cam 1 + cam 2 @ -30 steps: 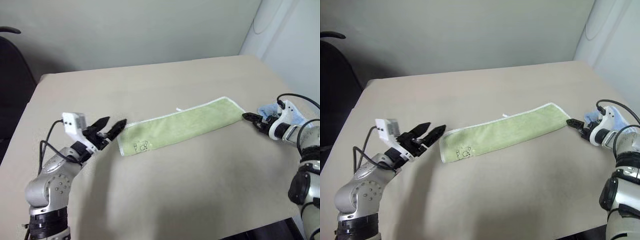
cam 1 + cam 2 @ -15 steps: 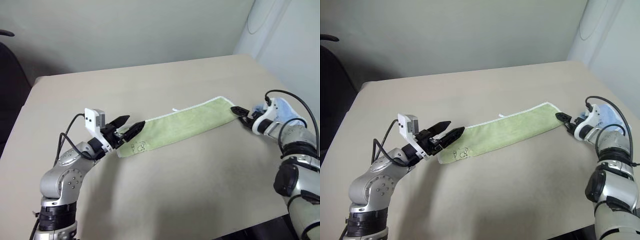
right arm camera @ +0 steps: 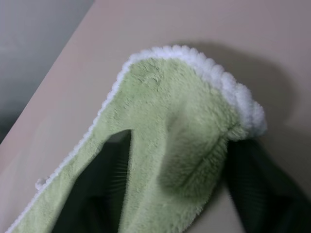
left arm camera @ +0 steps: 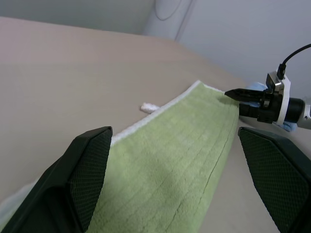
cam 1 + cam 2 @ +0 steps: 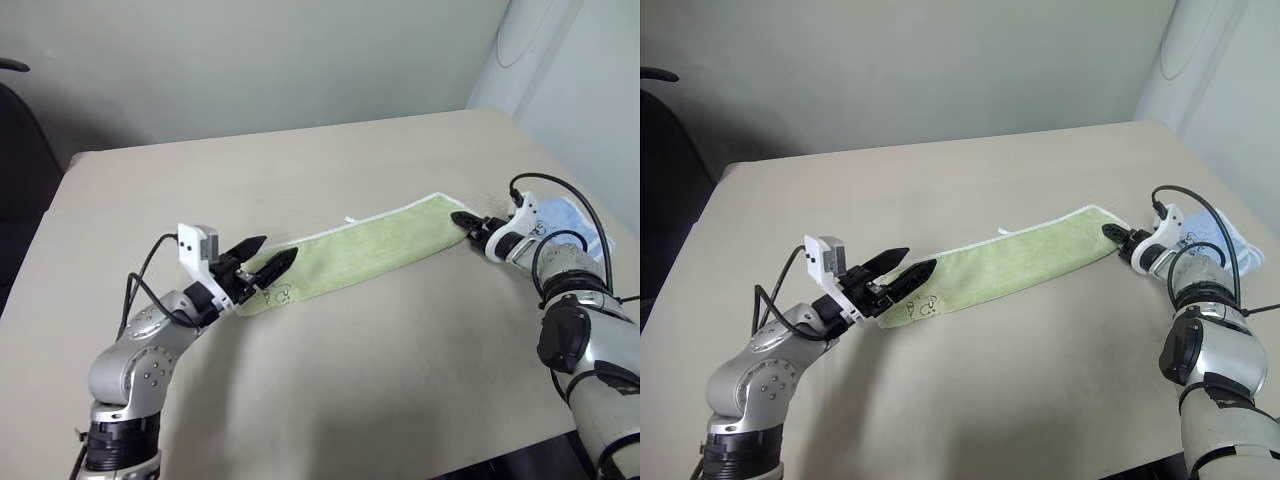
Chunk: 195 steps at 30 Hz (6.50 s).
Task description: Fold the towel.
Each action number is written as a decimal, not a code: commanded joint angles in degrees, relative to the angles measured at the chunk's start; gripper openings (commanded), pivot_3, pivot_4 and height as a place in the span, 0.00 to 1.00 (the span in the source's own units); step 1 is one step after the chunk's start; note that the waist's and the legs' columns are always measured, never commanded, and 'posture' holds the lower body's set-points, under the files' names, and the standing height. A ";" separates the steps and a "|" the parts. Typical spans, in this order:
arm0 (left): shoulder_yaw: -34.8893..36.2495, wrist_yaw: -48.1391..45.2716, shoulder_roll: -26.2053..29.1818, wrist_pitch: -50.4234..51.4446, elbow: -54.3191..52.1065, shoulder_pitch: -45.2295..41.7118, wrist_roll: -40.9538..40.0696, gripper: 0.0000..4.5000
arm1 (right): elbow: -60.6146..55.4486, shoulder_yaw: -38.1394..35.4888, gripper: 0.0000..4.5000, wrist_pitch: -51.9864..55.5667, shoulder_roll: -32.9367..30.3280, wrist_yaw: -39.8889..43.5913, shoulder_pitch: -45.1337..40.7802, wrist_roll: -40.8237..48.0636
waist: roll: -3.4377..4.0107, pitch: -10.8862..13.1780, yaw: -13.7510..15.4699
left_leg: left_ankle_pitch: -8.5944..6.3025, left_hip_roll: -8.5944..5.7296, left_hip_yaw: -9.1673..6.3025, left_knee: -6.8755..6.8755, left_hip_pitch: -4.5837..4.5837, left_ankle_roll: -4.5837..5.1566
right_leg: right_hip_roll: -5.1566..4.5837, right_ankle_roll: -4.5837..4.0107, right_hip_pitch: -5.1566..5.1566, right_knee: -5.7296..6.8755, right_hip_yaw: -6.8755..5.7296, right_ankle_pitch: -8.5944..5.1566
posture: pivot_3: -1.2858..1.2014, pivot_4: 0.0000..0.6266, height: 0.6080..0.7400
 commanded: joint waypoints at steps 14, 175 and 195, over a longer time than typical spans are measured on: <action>-0.51 0.66 -0.72 -1.15 -2.23 -0.67 -0.39 1.00 | -11.67 0.65 0.00 1.45 -7.41 4.80 4.98 0.09 | 0.01 0.01 0.81 | -0.01 -0.01 -0.01 0.02 -0.10 0.01 | 0.00 0.00 -0.01 -0.04 -0.03 0.00 | 0.52 0.24 1.00; -16.19 -1.10 -4.48 4.94 20.58 -32.35 13.67 0.91 | -61.20 20.54 0.00 -12.45 1.14 13.38 22.47 -5.40 | -0.49 0.29 1.50 | 0.45 -0.12 -0.22 0.27 -0.92 -0.69 | 0.04 0.54 -0.49 -0.87 0.09 0.57 | 0.52 0.24 1.00; -22.50 -4.95 -13.62 -15.50 37.53 -24.17 27.50 0.42 | -50.60 28.81 0.00 -14.16 10.08 9.55 29.88 -10.45 | -0.16 -0.18 2.34 | -0.40 -0.27 -0.51 0.97 0.35 0.78 | -0.10 0.75 1.33 -1.30 -0.01 0.85 | 0.52 0.24 1.00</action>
